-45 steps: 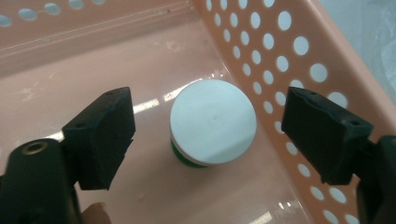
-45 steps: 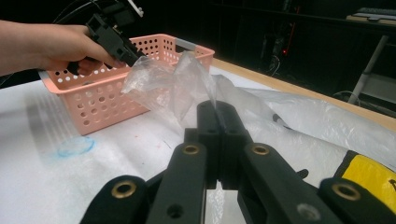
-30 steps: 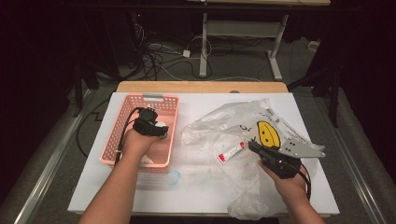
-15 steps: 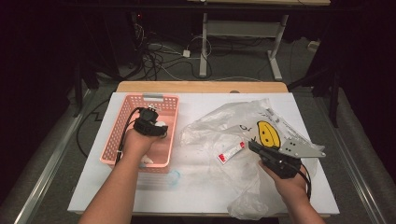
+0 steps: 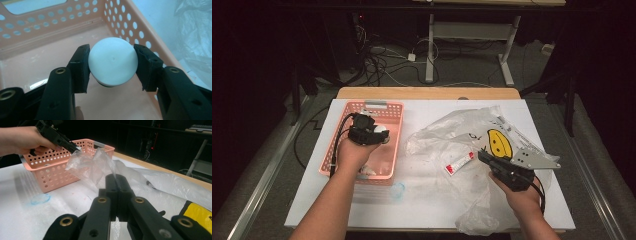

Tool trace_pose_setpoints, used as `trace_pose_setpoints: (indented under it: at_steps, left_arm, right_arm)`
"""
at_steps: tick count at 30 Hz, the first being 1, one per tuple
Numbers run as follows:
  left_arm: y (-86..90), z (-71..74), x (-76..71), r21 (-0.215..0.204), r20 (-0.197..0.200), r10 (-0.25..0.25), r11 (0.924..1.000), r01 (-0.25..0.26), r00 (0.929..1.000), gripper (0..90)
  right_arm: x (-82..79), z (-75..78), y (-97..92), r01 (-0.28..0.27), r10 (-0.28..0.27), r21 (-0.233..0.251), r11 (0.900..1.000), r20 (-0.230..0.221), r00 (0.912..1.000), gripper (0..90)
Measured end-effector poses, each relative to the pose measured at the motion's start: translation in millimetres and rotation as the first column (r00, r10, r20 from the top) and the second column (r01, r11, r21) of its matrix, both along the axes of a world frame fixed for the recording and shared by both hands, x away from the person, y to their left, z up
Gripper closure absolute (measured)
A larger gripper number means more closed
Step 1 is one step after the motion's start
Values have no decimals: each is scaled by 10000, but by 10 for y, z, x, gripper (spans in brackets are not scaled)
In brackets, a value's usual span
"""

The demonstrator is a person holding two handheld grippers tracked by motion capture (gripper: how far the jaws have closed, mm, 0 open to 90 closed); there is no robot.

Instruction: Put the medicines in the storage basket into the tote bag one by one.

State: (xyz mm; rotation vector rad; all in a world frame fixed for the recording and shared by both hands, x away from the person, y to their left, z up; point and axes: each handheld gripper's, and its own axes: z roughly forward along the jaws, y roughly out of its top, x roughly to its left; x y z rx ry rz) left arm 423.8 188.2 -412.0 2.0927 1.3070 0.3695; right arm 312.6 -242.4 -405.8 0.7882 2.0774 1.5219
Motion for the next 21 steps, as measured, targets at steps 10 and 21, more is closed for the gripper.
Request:
trace_pose_setpoints:
  at_steps: [10,21]
  left_arm:
    - [78,81,-291,-709,600,-69,9974,111,9982,482]
    - [154,36,-558,-989,775,-385,9940,461,9962,482]
  right_arm:
    - [-7,-3,20,-73,73,-53,10000,-6,10000,900]
    - [-9,-7,24,-53,53,-101,9999,18,10000,900]
